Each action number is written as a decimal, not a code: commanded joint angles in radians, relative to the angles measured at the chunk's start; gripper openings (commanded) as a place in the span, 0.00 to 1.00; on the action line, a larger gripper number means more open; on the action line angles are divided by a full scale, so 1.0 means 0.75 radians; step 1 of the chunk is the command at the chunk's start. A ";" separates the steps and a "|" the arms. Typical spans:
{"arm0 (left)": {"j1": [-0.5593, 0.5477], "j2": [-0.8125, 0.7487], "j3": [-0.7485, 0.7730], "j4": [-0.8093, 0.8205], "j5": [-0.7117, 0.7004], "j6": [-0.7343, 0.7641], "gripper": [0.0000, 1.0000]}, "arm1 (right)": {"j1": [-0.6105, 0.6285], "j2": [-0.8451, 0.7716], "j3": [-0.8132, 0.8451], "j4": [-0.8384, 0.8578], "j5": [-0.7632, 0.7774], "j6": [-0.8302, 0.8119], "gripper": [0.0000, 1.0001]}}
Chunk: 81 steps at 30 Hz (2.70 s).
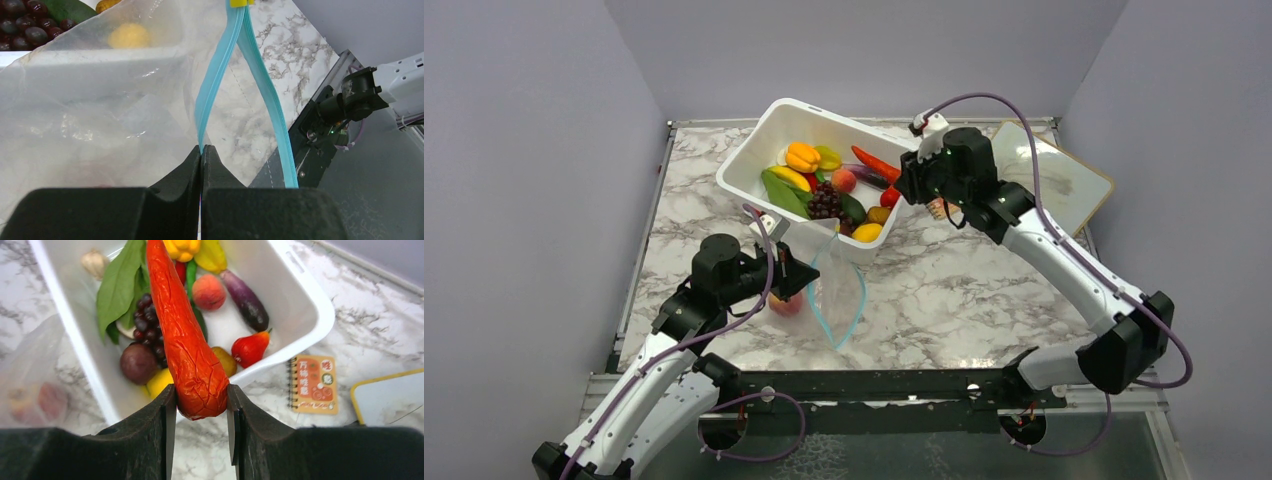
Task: Place the food in the zip-top bag and seal the zipper
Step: Pick up the fake vegetable from the bin, then place the fake vegetable in the zipper food storage bag.
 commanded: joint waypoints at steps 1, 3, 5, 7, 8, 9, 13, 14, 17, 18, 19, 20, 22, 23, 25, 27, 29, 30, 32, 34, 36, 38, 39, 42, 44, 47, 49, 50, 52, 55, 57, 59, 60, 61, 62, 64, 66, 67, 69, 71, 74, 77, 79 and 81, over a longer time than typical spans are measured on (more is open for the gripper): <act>0.009 -0.022 -0.011 0.033 -0.033 -0.025 0.00 | -0.003 -0.171 -0.070 -0.119 -0.155 0.132 0.14; 0.009 -0.022 -0.008 0.028 -0.041 -0.039 0.00 | -0.003 -0.247 -0.106 -0.158 -0.259 0.148 0.14; 0.007 -0.022 0.000 0.020 -0.052 -0.048 0.00 | -0.003 -0.329 -0.138 -0.192 -0.363 0.163 0.14; 0.008 -0.022 0.004 0.019 -0.061 -0.051 0.00 | -0.003 -0.407 -0.167 -0.227 -0.449 0.162 0.15; 0.009 -0.022 0.005 0.019 -0.068 -0.051 0.00 | -0.002 -0.453 -0.178 -0.249 -0.481 0.150 0.15; 0.009 -0.020 0.007 0.019 -0.073 -0.051 0.00 | -0.003 -0.484 -0.183 -0.271 -0.499 0.138 0.15; 0.008 -0.006 0.017 0.016 -0.078 -0.053 0.00 | -0.003 -0.570 -0.195 -0.370 -0.540 0.129 0.15; 0.007 -0.001 0.020 0.015 -0.079 -0.057 0.00 | -0.004 -0.587 -0.198 -0.391 -0.571 0.124 0.15; 0.009 0.016 0.036 0.016 -0.076 -0.076 0.00 | -0.003 -0.622 -0.210 -0.454 -0.740 0.114 0.15; 0.009 0.018 0.041 0.017 -0.078 -0.079 0.00 | -0.003 -0.633 -0.218 -0.465 -0.791 0.117 0.15; 0.009 0.018 0.044 0.017 -0.079 -0.080 0.00 | -0.003 -0.646 -0.225 -0.473 -0.836 0.121 0.15; 0.008 0.022 0.047 0.017 -0.081 -0.081 0.00 | -0.004 -0.660 -0.238 -0.475 -0.882 0.127 0.15; 0.009 0.021 0.052 0.017 -0.081 -0.083 0.00 | -0.004 -0.688 -0.262 -0.466 -0.963 0.143 0.15; 0.008 0.019 0.053 0.017 -0.083 -0.085 0.00 | -0.003 -0.698 -0.272 -0.463 -0.999 0.155 0.15; 0.009 0.022 0.057 0.017 -0.082 -0.099 0.00 | -0.003 -0.711 -0.293 -0.453 -1.040 0.192 0.15; 0.008 0.024 0.055 0.021 -0.080 -0.111 0.00 | -0.003 -0.712 -0.321 -0.439 -1.072 0.234 0.15; 0.008 0.027 0.052 0.023 -0.073 -0.119 0.00 | -0.003 -0.707 -0.354 -0.416 -1.120 0.270 0.15; 0.008 0.028 0.052 0.025 -0.072 -0.122 0.00 | -0.004 -0.703 -0.371 -0.402 -1.138 0.290 0.16; 0.008 0.029 0.051 0.028 -0.070 -0.126 0.00 | -0.003 -0.692 -0.395 -0.390 -1.135 0.313 0.16; 0.007 0.029 0.056 0.031 -0.061 -0.129 0.00 | -0.003 -0.671 -0.403 -0.399 -1.111 0.318 0.16; 0.008 0.032 0.068 0.031 -0.045 -0.132 0.00 | -0.003 -0.646 -0.408 -0.416 -1.066 0.329 0.16; 0.009 0.034 0.081 0.031 -0.030 -0.139 0.00 | -0.004 -0.609 -0.395 -0.457 -1.022 0.326 0.16; 0.008 0.033 0.090 0.031 -0.022 -0.144 0.00 | -0.002 -0.586 -0.387 -0.479 -1.010 0.322 0.16; 0.009 0.031 0.114 0.032 -0.002 -0.160 0.00 | -0.002 -0.554 -0.367 -0.495 -0.980 0.330 0.17; 0.007 0.024 0.124 0.031 0.013 -0.165 0.00 | -0.001 -0.536 -0.352 -0.501 -0.966 0.334 0.17; 0.008 0.015 0.130 0.035 0.034 -0.169 0.00 | -0.001 -0.493 -0.319 -0.533 -0.912 0.342 0.17; 0.009 0.013 0.129 0.041 0.047 -0.176 0.00 | 0.006 -0.465 -0.299 -0.557 -0.862 0.348 0.17; 0.008 0.014 0.129 0.042 0.051 -0.178 0.00 | 0.012 -0.451 -0.291 -0.569 -0.841 0.351 0.17; 0.008 0.013 0.125 0.048 0.056 -0.182 0.00 | 0.023 -0.425 -0.265 -0.587 -0.813 0.360 0.17; 0.008 0.013 0.122 0.052 0.060 -0.182 0.00 | 0.045 -0.399 -0.230 -0.607 -0.762 0.381 0.17; 0.008 0.013 0.122 0.054 0.062 -0.182 0.00 | 0.058 -0.379 -0.205 -0.636 -0.711 0.388 0.17; 0.008 0.013 0.121 0.054 0.065 -0.178 0.00 | 0.068 -0.353 -0.178 -0.671 -0.653 0.388 0.17; 0.009 0.011 0.120 0.055 0.065 -0.178 0.00 | 0.073 -0.337 -0.164 -0.687 -0.632 0.390 0.17; 0.008 0.011 0.117 0.057 0.067 -0.181 0.00 | 0.077 -0.321 -0.148 -0.698 -0.626 0.393 0.17; 0.009 0.010 0.112 0.064 0.070 -0.184 0.00 | 0.085 -0.305 -0.132 -0.705 -0.626 0.400 0.17; 0.007 0.011 0.101 0.092 0.082 -0.196 0.00 | 0.106 -0.277 -0.098 -0.718 -0.614 0.421 0.17; 0.008 0.019 0.097 0.112 0.090 -0.200 0.00 | 0.135 -0.248 -0.065 -0.740 -0.582 0.434 0.19; 0.009 0.024 0.096 0.116 0.092 -0.197 0.00 | 0.148 -0.233 -0.048 -0.747 -0.574 0.443 0.21; 0.008 0.030 0.096 0.119 0.099 -0.194 0.00 | 0.172 -0.207 -0.023 -0.751 -0.553 0.461 0.24; 0.007 0.036 0.096 0.119 0.103 -0.187 0.00 | 0.191 -0.190 -0.005 -0.735 -0.551 0.483 0.25; 0.009 0.033 0.090 0.121 0.105 -0.187 0.00 | 0.215 -0.158 0.020 -0.684 -0.576 0.512 0.25; 0.007 0.026 0.080 0.130 0.109 -0.201 0.00 | 0.250 -0.104 0.059 -0.663 -0.567 0.534 0.25; 0.008 0.017 0.074 0.137 0.114 -0.212 0.00 | 0.281 -0.070 0.082 -0.647 -0.560 0.548 0.25; 0.008 0.009 0.067 0.140 0.117 -0.222 0.00 | 0.308 -0.037 0.098 -0.626 -0.551 0.558 0.27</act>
